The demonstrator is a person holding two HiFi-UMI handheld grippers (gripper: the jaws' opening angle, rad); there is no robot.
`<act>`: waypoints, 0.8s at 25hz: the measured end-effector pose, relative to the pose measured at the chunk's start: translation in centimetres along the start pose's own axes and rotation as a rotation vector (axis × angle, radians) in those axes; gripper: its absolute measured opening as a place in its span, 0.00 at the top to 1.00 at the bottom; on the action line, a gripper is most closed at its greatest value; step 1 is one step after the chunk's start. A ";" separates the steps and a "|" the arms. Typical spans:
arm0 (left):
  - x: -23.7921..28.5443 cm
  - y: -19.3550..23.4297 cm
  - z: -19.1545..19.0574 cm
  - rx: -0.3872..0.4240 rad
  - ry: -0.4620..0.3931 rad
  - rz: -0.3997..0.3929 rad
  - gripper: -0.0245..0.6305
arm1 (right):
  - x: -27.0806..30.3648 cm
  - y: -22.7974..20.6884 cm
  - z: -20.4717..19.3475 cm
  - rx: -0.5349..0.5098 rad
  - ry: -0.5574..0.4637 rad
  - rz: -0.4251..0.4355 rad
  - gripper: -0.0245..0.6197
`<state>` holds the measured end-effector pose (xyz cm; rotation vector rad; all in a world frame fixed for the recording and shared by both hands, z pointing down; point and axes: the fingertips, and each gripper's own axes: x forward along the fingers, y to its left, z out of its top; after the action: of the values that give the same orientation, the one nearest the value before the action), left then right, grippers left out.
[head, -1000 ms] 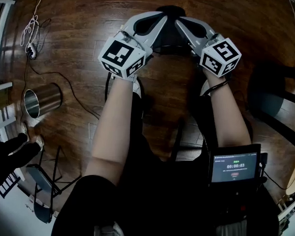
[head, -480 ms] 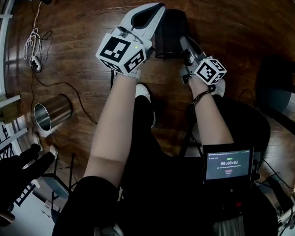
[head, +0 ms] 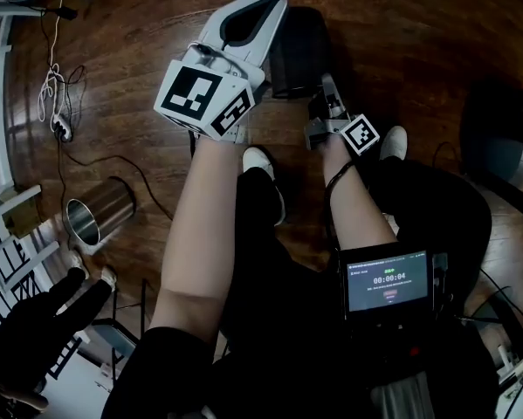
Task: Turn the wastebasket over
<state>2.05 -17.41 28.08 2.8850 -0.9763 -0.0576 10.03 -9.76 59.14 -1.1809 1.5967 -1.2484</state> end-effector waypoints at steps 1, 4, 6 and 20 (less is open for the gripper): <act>-0.1 0.0 0.3 -0.004 0.000 0.005 0.96 | -0.5 -0.7 -0.4 0.016 -0.005 -0.019 0.93; -0.3 0.1 1.1 -0.013 -0.018 0.013 0.96 | -1.8 -2.7 -1.3 0.071 -0.020 -0.065 0.87; -0.3 0.2 1.6 -0.019 -0.033 0.018 0.96 | -2.6 -3.5 -1.9 0.107 -0.026 -0.074 0.83; -0.2 0.1 3.4 -0.020 -0.070 0.020 0.96 | -1.8 -9.3 -2.3 0.158 -0.039 -0.199 0.72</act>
<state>1.64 -17.67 24.74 2.8726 -1.0102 -0.1664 10.25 -8.30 68.80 -1.2776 1.3508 -1.4411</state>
